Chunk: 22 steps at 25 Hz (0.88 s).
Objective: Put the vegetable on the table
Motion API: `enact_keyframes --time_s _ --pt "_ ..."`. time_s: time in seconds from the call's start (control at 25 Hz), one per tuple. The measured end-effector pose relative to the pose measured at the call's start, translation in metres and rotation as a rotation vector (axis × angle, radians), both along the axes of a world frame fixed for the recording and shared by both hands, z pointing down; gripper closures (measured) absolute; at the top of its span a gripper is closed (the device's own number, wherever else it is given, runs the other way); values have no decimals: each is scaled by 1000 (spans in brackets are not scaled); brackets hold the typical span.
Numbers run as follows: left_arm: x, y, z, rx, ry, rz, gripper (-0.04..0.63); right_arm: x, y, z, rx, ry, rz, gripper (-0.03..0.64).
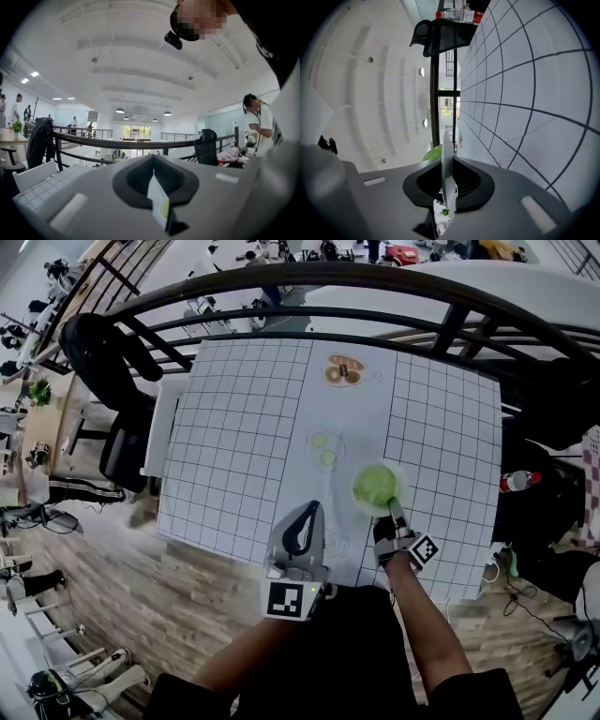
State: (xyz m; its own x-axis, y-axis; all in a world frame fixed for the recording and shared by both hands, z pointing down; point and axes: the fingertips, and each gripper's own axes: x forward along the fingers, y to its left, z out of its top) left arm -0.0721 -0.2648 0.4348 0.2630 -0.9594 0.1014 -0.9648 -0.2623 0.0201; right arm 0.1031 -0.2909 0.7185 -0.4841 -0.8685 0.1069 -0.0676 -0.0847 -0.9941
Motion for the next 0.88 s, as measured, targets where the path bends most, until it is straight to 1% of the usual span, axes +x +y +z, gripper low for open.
enact_keyframes --time_s 0.08,0.2,0.36,0.56,0.88 --pt "0 -1 7 -35 -1 -6 588 -1 -2 11 -18 8 1 583" --pt "0 -3 11 -44 -8 -13 588 -2 -7 23 -33 2 5 581" --pt "-5 -6 19 -59 -21 -24 588 -2 -16 40 -46 44 -4 581" --pt "-6 -10 22 -56 -31 -38 588 -4 -26 49 -48 41 -17 581" --pt "-2 -12 23 -62 -20 -39 588 -6 -26 66 -116 37 9 580"
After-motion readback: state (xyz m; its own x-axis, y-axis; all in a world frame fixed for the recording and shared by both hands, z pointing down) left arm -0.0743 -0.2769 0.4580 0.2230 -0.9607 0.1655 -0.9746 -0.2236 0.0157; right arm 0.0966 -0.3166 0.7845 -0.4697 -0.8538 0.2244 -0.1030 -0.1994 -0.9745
